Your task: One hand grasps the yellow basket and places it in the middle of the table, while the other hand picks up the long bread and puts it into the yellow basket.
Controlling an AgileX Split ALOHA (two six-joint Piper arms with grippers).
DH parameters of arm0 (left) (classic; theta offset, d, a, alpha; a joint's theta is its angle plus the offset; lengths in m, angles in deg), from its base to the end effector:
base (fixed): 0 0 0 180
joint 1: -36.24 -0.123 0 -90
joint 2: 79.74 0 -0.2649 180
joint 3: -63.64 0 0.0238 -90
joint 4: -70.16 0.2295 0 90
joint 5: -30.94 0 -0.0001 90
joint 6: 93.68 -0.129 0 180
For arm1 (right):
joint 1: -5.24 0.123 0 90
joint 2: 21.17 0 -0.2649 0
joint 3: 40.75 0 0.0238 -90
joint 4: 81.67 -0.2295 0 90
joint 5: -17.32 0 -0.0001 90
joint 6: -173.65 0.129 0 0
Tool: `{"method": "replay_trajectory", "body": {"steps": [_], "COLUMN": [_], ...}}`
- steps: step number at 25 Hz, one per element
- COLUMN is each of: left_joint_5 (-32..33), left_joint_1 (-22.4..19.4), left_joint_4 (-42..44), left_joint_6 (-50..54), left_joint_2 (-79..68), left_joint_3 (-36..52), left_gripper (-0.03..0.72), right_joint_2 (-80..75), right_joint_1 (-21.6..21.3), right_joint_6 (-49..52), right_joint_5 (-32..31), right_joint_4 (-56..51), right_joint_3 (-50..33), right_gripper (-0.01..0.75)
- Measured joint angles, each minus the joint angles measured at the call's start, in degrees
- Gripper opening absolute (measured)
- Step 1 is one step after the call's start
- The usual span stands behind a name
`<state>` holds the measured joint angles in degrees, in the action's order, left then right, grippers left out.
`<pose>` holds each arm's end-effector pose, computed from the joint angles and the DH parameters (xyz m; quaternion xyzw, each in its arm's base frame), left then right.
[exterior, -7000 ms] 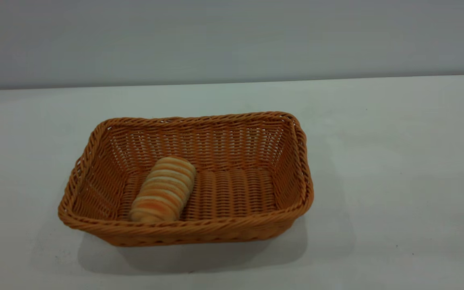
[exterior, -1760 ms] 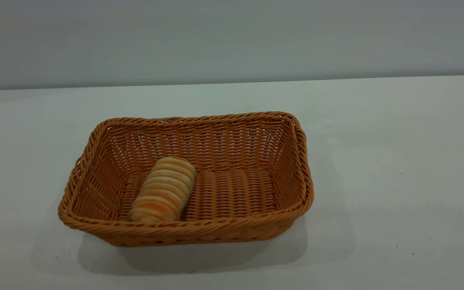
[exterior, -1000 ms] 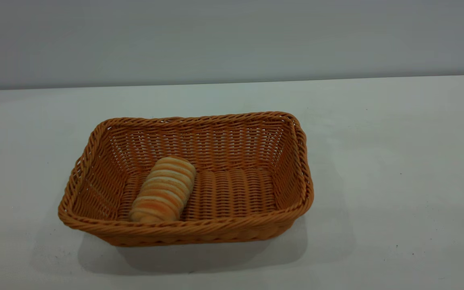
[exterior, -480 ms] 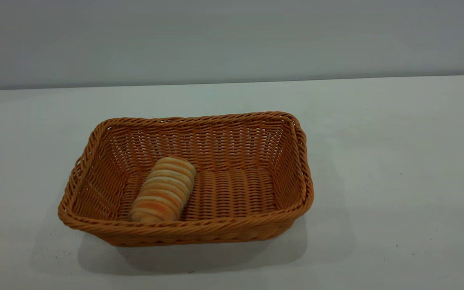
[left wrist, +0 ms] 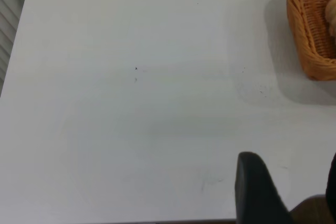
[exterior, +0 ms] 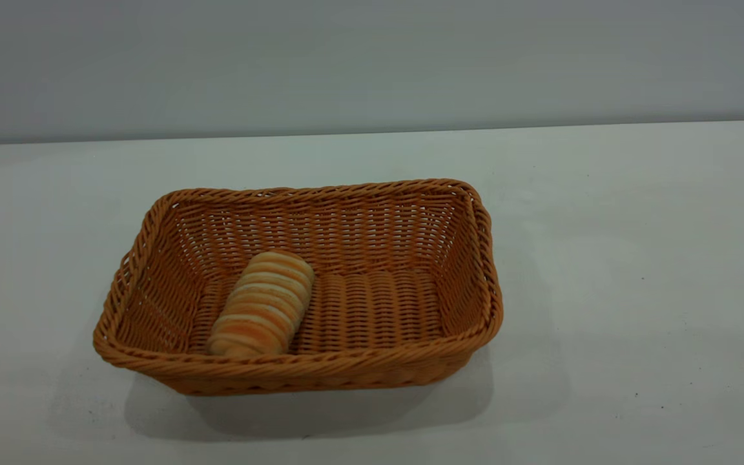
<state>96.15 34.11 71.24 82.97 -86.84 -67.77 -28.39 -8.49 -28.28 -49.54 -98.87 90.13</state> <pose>0.0238 0.0031 0.2384 0.0085 0.8698 0.0330 0.4921 0.0277 0.0293 0.2370 -0.0759 0.8666 -0.0022 0.4933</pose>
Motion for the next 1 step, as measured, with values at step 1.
{"method": "replay_trajectory", "body": {"steps": [1], "left_joint_5": [0.0], "left_joint_1": [0.0], "left_joint_4": [0.0], "left_joint_6": [0.0], "left_joint_2": [0.0], "left_joint_3": [0.0], "left_gripper": [0.383], "right_joint_2": [0.0], "right_joint_1": [0.0], "right_joint_6": [0.0], "right_joint_5": [0.0], "right_joint_4": [0.0], "right_joint_3": [0.0], "right_gripper": [0.241]}}
